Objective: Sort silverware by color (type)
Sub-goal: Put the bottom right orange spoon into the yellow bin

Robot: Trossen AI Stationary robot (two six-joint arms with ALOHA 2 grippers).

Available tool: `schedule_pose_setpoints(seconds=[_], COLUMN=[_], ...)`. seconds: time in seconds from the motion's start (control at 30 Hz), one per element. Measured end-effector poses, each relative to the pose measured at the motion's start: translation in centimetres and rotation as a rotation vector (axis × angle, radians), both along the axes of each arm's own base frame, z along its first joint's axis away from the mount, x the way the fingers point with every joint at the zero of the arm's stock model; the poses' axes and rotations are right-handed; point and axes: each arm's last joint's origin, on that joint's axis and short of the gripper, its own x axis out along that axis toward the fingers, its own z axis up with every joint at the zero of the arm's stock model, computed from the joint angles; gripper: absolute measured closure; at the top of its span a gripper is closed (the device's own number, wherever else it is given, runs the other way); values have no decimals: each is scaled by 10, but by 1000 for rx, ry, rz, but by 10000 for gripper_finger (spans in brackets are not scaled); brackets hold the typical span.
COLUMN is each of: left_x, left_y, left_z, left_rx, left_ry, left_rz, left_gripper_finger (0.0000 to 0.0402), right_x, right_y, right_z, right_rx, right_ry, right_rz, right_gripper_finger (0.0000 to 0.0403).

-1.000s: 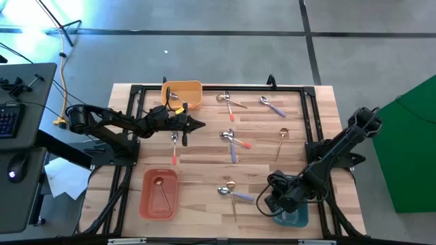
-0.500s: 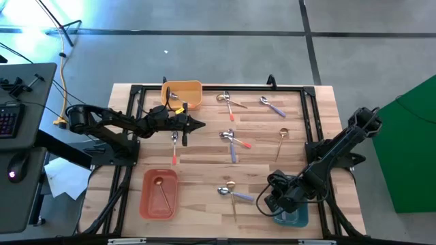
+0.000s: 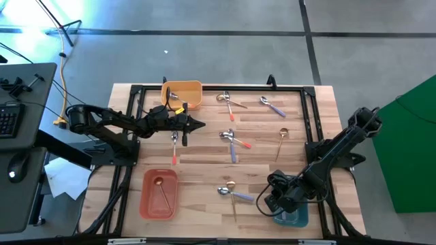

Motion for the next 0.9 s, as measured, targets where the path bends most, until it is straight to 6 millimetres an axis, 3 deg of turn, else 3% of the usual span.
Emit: schedule_pose_setpoints(seconds=[0.9], left_x=[0], left_y=[0], left_z=[0], left_rx=[0], left_ry=[0], left_rz=[0], left_gripper_finger=[401], right_x=[-1], right_y=[-1], right_z=[-1], right_rx=[-7], right_ry=[7], right_rz=[0], right_gripper_finger=[403])
